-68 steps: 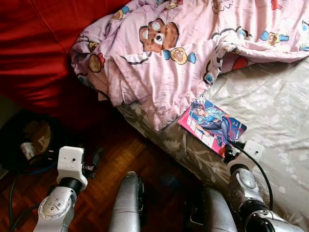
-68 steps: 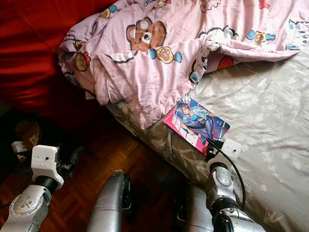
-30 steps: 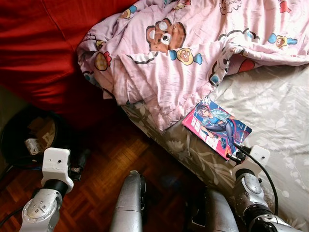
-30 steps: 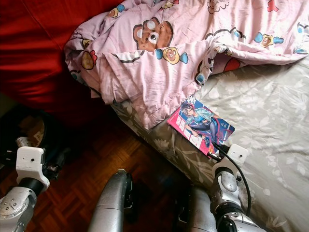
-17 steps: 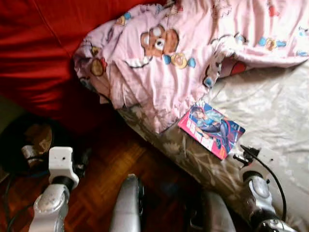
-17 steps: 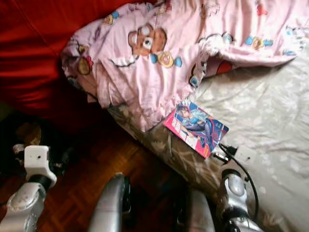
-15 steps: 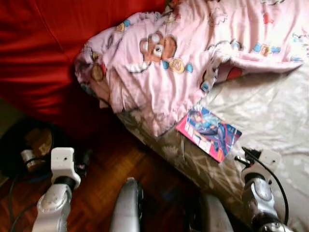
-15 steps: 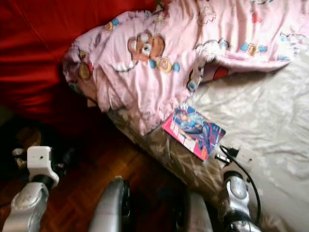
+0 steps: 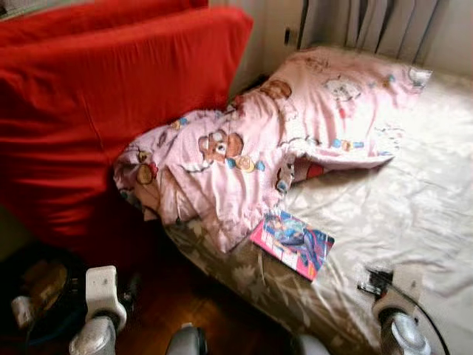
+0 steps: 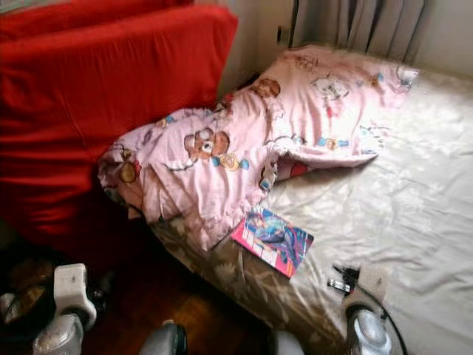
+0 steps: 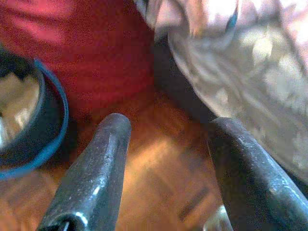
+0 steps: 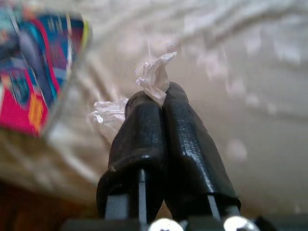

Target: Clean up the room

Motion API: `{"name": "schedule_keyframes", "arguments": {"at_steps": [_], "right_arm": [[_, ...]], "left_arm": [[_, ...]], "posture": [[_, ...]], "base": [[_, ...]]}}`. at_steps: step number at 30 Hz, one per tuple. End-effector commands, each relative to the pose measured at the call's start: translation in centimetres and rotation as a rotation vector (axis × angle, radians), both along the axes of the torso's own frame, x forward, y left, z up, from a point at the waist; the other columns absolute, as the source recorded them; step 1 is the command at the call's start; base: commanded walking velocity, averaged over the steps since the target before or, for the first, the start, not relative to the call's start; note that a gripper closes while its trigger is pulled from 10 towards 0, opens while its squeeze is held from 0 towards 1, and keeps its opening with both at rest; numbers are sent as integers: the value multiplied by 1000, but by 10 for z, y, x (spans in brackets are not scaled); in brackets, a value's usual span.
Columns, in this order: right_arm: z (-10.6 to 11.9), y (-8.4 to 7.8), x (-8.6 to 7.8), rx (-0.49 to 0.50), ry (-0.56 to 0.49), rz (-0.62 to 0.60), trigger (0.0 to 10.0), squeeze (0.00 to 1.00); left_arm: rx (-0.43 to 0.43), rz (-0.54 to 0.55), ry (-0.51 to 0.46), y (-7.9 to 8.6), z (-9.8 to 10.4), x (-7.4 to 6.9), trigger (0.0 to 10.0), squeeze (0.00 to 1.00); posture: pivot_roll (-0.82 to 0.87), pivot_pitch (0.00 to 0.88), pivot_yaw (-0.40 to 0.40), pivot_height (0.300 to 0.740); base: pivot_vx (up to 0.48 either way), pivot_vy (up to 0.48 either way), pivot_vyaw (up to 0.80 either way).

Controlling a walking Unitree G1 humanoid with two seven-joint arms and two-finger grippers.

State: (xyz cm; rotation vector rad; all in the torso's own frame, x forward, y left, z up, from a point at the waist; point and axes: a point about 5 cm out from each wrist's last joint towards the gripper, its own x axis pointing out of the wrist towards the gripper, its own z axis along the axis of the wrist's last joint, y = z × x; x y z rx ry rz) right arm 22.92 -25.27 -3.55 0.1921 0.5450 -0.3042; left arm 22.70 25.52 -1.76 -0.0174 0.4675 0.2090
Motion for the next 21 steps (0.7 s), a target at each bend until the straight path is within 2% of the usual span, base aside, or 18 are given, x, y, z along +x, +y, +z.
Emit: {"name": "schedule_keyframes", "arguments": {"at_steps": [1,4,5,8,11,15,18,21], "right_arm": [[-7,5,-5,23,46,11,10000,0],[-12,10,-9,41,75,32,10000,0],[-16,17,-13,51,101,70,10000,0],[-21,22,-18,52,136,96,10000,0],[-24,19,-23,45,176,87,10000,0],[-26,15,-28,50,205,102,10000,0],[-28,7,-34,43,229,87,10000,0],[-29,2,-38,41,246,61,10000,0]], "left_arm": [[-7,2,45,-3,-10,-5,10000,0],[-15,6,79,-6,-17,-8,10000,0],[-28,23,115,-9,-24,-14,10000,0],[-29,39,153,-9,-30,-20,10000,0],[-52,72,175,-11,-36,-26,10000,0],[-62,59,223,-20,-43,-31,10000,0],[-74,43,263,-29,-49,-36,10000,0],[-84,38,276,-30,-51,-38,10000,0]], "posture": [[-3,0,9,651],[10,0,1,651],[28,0,-15,651],[28,0,-22,661],[34,0,-39,676],[49,0,-60,696],[50,0,-36,716],[40,0,-9,731]], "base": [[0,0,0],[0,0,0],[0,0,0],[0,0,0],[0,0,0],[0,0,0],[0,0,0],[0,0,0]]}}
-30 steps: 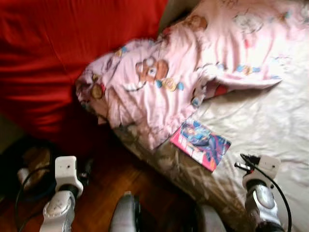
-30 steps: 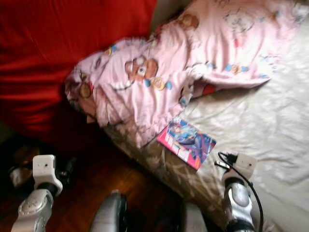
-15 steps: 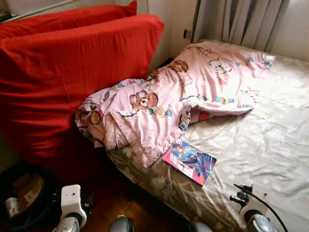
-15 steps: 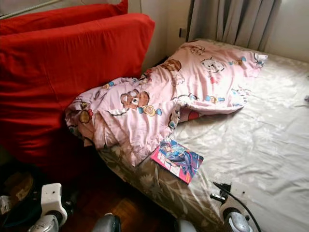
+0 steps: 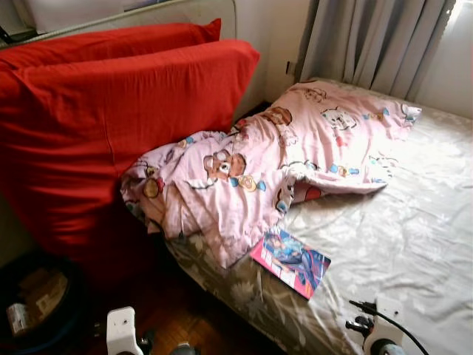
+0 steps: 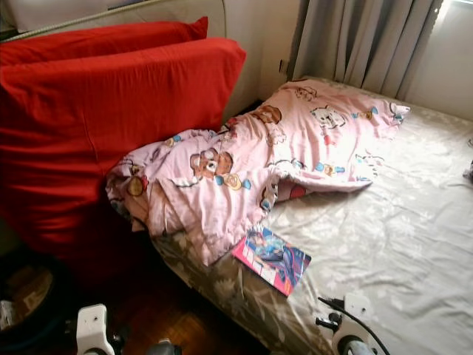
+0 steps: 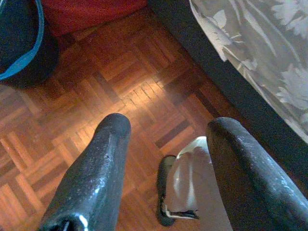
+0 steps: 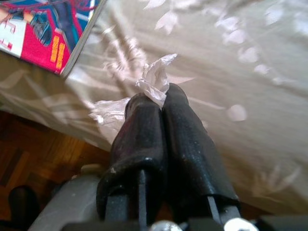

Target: Clean up the room

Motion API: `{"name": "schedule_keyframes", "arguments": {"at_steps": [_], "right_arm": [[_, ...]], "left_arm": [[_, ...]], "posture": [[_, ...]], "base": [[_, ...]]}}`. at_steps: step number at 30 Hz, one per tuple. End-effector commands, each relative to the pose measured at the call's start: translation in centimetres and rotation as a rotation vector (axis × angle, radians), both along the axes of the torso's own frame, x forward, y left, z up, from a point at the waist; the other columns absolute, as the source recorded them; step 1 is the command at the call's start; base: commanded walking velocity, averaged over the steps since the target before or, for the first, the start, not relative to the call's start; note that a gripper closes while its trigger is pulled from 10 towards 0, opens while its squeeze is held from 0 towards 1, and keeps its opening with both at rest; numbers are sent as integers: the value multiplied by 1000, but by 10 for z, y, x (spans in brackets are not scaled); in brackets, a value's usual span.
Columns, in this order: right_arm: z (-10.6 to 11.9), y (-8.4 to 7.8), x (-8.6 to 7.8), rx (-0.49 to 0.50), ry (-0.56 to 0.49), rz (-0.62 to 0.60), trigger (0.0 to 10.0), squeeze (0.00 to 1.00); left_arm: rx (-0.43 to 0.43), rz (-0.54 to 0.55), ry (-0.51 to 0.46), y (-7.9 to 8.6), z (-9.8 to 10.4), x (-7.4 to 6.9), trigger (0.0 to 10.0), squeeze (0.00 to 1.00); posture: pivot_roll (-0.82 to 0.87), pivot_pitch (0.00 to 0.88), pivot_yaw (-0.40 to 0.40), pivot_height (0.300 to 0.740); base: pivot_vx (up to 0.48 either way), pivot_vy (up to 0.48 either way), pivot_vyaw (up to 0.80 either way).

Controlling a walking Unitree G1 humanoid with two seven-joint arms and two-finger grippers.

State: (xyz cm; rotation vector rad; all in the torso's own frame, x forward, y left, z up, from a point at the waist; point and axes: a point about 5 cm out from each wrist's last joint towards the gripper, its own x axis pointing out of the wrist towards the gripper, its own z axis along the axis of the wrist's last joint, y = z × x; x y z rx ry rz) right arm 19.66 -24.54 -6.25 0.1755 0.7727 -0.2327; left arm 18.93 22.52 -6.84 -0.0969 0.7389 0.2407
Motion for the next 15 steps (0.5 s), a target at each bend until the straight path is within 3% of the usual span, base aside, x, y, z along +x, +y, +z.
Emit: {"name": "schedule_keyframes", "arguments": {"at_steps": [1,9,15], "right_arm": [[-2,-5,-6,-4,29,-23,10000,0],[-15,7,-23,15,111,-3,10000,0],[-19,5,-32,9,146,-36,10000,0]], "left_arm": [[9,-15,13,0,0,0,10000,0],[58,-61,59,16,-2,-8,10000,0],[55,-45,73,24,0,-9,10000,0]], "posture": [[40,0,-9,731],[15,0,1,740],[-36,0,4,740]], "base": [[0,0,0],[0,0,0],[0,0,0]]}}
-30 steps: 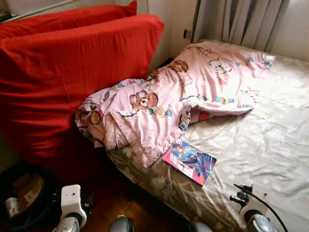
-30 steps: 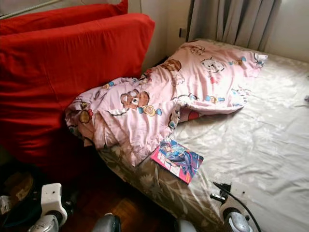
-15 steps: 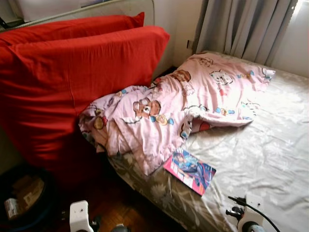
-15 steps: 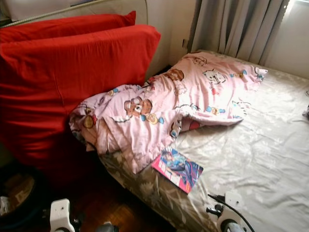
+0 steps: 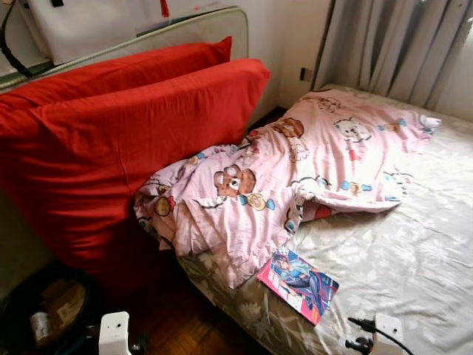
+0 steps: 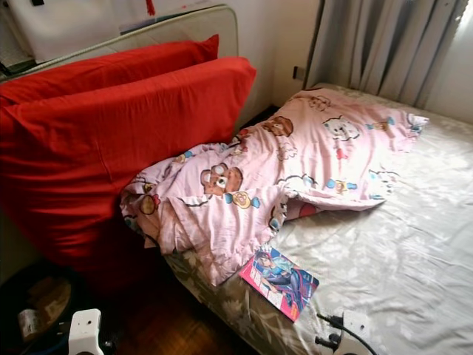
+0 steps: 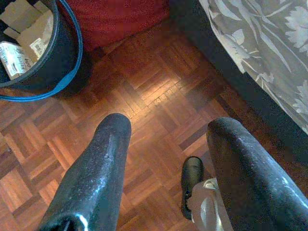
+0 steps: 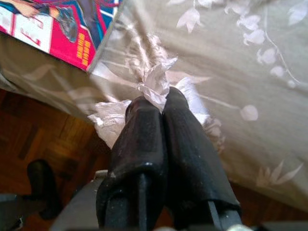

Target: Clean up the room

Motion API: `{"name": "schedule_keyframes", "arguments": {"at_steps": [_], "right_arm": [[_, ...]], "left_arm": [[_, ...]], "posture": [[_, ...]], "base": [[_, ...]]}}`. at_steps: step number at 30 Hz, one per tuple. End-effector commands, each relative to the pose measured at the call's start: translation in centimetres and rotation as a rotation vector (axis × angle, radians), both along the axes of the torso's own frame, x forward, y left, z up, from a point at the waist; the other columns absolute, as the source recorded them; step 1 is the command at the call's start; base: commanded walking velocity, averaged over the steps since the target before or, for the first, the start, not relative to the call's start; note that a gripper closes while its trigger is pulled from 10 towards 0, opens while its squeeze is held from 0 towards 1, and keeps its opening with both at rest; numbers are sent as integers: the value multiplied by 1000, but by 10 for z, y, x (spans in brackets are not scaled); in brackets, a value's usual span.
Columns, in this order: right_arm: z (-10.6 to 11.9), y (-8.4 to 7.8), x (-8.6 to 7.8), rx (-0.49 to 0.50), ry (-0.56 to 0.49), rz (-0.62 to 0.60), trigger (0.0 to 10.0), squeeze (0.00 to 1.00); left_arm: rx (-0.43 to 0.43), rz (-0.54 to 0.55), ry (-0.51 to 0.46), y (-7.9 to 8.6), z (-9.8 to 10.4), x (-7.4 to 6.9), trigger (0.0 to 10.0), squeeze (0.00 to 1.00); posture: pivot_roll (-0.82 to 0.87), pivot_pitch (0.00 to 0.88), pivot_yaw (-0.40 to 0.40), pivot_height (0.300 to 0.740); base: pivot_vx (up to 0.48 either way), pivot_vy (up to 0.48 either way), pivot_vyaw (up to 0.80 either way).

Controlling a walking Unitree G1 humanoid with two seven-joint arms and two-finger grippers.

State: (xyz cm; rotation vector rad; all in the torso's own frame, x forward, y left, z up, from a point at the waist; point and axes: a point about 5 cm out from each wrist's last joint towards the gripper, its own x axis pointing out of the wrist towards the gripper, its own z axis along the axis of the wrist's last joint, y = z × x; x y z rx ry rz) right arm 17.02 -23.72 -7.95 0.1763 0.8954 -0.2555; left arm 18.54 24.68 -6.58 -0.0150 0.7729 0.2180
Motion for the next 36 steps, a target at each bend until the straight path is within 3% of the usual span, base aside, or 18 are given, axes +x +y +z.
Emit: {"name": "schedule_keyframes", "arguments": {"at_steps": [1,10,13,18,23,26,36], "right_arm": [[-1,0,-3,-6,19,1,10000,0],[0,1,3,8,4,-68,10000,0],[-2,13,4,20,25,-26,10000,0],[-2,22,10,28,27,25,10000,0],[0,23,14,28,18,24,10000,0],[-3,32,10,24,24,49,10000,0],[-9,35,-2,-14,68,91,10000,0]], "left_arm": [[-11,20,36,2,-3,-5,10000,0],[-34,59,92,14,-10,-26,10000,0],[-20,97,100,32,-7,-34,10000,0],[-10,114,89,39,-4,-35,10000,0],[1,92,92,36,-4,-32,10000,0],[20,51,123,32,-6,-30,10000,0],[7,42,134,23,-10,-33,10000,0]], "posture": [[-46,0,2,740],[-13,0,17,740],[20,0,-1,740],[28,0,9,740],[25,0,25,740],[19,0,36,740],[13,0,35,740]], "base": [[0,0,0],[0,0,0],[0,0,0],[0,0,0],[0,0,0],[0,0,0],[0,0,80]]}}
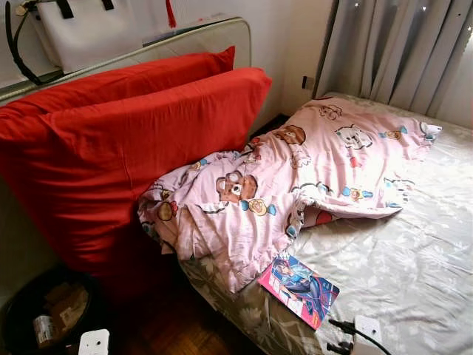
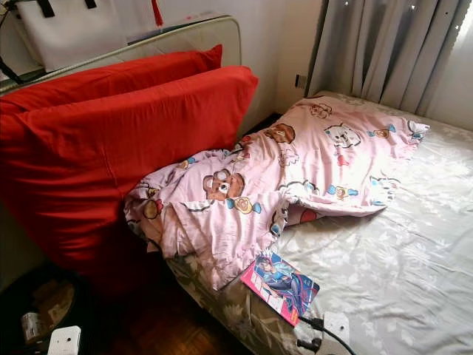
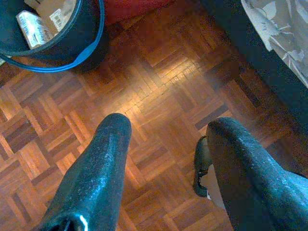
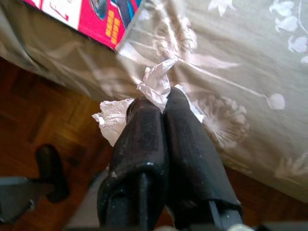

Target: Clean up the room

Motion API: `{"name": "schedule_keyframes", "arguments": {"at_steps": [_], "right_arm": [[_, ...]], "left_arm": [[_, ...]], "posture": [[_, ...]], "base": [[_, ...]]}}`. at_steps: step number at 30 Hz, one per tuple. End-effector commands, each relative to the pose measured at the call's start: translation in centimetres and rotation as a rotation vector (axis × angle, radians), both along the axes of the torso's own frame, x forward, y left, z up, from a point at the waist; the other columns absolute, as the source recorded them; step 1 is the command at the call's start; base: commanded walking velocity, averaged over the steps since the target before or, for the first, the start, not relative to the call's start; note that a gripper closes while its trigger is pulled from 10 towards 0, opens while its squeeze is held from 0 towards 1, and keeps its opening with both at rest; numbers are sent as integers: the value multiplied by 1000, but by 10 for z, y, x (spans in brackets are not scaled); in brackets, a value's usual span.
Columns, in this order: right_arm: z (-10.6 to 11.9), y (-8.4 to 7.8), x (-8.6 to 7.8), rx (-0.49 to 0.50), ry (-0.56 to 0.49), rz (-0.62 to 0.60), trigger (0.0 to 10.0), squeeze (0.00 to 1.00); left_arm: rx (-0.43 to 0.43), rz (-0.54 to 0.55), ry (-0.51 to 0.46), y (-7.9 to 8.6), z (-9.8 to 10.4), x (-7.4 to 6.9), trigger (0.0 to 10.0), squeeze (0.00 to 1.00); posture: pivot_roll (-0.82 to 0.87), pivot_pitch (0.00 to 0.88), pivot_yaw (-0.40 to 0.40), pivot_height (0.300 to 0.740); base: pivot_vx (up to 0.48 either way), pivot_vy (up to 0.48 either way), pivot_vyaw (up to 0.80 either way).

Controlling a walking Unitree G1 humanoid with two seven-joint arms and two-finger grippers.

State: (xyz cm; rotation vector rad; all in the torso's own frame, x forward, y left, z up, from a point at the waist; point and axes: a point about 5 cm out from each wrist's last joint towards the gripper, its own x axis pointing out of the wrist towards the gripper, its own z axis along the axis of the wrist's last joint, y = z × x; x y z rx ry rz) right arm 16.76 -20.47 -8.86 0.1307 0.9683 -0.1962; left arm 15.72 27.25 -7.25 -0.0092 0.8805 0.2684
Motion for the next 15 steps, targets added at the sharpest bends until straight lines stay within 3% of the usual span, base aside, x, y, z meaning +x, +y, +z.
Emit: {"name": "schedule_keyframes", "arguments": {"at_steps": [1,10,15], "right_arm": [[0,4,2,-13,-5,28,10000,0],[-1,1,-2,-18,-7,40,10000,0],[-1,0,-5,-24,-1,45,10000,0]], "left_arm": [[-8,-7,24,-4,-3,-4,10000,0],[-13,3,11,-9,-5,-5,10000,0],[-14,12,40,-9,-10,-16,10000,0]], "posture": [[10,0,34,740],[-5,0,28,740],[-11,0,22,740]], "base": [[0,0,800],[0,0,800],[0,0,800]]}}
